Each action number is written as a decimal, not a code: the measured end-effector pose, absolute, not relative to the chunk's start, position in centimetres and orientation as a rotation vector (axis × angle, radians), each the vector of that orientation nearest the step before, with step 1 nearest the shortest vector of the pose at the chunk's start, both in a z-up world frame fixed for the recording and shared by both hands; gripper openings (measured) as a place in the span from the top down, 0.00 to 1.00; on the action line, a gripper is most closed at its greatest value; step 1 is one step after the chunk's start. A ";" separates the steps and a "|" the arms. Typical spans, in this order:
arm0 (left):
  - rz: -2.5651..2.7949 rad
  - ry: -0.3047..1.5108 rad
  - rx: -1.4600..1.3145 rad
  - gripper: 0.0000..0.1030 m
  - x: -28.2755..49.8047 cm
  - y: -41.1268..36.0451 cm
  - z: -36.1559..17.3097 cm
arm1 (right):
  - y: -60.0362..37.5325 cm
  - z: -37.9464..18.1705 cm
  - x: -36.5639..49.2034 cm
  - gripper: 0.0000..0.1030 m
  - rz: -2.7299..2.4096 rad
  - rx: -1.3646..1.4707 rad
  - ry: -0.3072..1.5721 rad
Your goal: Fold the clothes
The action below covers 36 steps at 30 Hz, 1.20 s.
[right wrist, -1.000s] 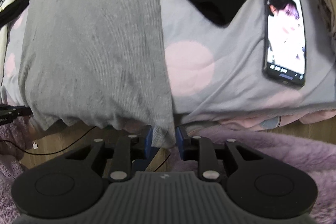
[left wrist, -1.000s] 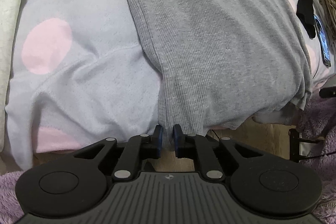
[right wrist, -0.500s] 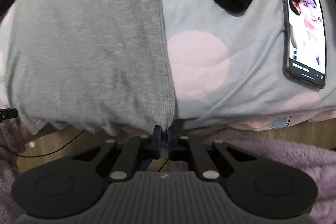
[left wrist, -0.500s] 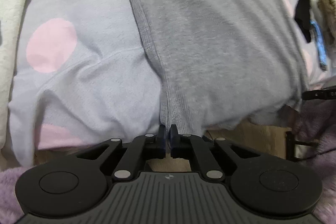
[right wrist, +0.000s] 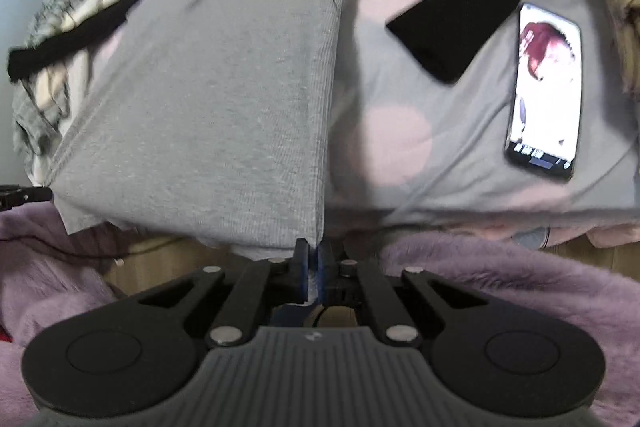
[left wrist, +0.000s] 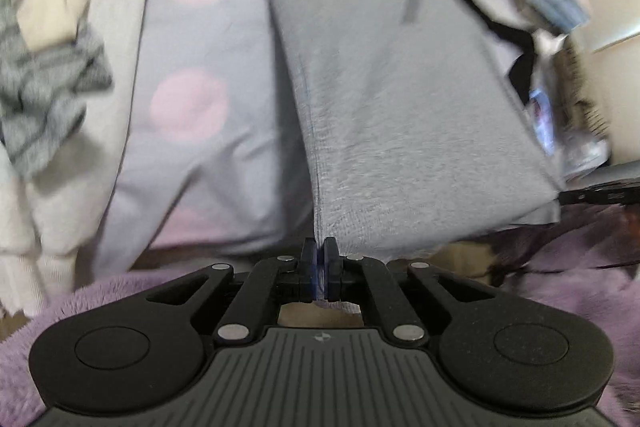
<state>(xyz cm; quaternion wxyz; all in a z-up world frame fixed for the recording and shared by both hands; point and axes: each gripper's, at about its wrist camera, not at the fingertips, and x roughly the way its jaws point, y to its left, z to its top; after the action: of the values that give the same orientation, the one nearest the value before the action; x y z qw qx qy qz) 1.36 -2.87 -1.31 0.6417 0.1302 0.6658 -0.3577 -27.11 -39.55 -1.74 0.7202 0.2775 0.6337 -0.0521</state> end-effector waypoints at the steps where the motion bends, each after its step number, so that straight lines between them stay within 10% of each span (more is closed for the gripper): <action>1: -0.799 1.528 0.337 0.99 1.4 -3.2 -2.1 | -39.4 -2.7 -27.1 0.96 -0.118 0.606 1.420; 36: -0.916 1.222 0.337 0.92 5.8 -16.9 -2.4 | -47.6 -4.9 -17.1 0.63 -0.365 0.512 1.113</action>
<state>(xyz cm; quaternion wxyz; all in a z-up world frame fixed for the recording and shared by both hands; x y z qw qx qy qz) 5.78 -16.94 -2.37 0.7096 0.1520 0.5505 -0.4126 -17.13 -47.58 -4.86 0.8025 0.2391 0.5195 -0.1703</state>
